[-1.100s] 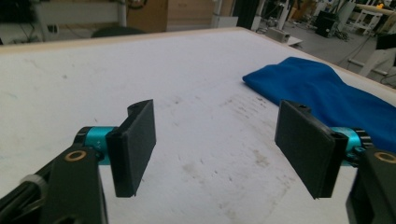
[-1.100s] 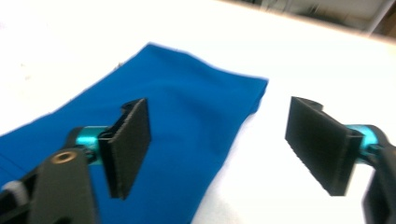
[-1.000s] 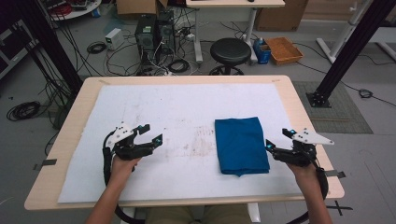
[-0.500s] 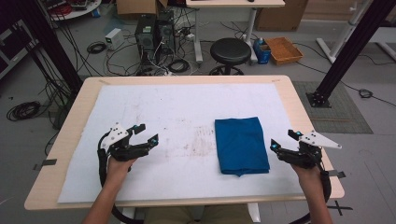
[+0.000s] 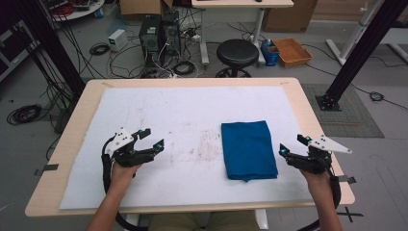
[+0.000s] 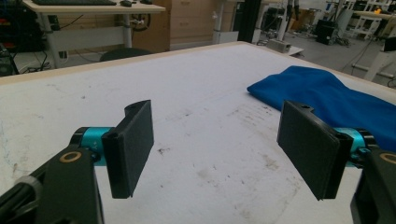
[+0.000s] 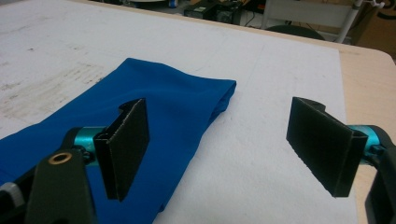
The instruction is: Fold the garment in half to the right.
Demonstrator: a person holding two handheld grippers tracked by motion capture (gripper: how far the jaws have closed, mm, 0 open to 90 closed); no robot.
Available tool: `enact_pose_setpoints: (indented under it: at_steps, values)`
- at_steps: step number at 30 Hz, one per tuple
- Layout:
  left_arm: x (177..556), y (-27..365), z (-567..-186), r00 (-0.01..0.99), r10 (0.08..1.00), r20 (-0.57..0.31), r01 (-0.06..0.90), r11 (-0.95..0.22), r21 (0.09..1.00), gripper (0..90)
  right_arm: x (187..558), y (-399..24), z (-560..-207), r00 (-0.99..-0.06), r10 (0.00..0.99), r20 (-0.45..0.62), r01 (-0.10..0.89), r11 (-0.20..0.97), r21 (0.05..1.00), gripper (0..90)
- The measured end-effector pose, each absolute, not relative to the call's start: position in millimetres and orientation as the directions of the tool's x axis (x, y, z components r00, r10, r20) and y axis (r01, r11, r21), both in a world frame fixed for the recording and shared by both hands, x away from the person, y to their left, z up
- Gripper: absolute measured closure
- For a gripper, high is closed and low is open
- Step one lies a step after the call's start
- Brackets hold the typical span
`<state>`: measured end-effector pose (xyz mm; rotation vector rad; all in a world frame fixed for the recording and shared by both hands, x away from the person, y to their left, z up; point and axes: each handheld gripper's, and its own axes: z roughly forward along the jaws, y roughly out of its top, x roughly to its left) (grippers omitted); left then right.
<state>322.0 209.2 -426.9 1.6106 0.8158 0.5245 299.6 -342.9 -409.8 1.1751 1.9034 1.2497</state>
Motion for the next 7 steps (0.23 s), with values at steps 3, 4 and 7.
enact_pose_setpoints:
  at_steps: [3, 4, 7]
  values:
    - [322.2, 209.4, -427.0, 0.653, 0.751, -0.101, 0.22, -0.06, 0.974, 27.2, 300.0, -342.4, -410.4, -0.45, 0.893, 0.006, 0.361, 0.176, 0.916, 21.0]
    - [322.2, 209.5, -427.1, 0.652, 0.751, -0.102, 0.22, -0.06, 0.974, 27.2, 300.2, -342.4, -410.5, -0.45, 0.893, 0.005, 0.36, 0.177, 0.916, 21.0]
    - [322.2, 209.5, -427.5, 0.648, 0.754, -0.109, 0.223, -0.052, 0.973, 27.2, 300.9, -342.5, -410.8, -0.455, 0.891, -0.001, 0.356, 0.183, 0.916, 21.0]
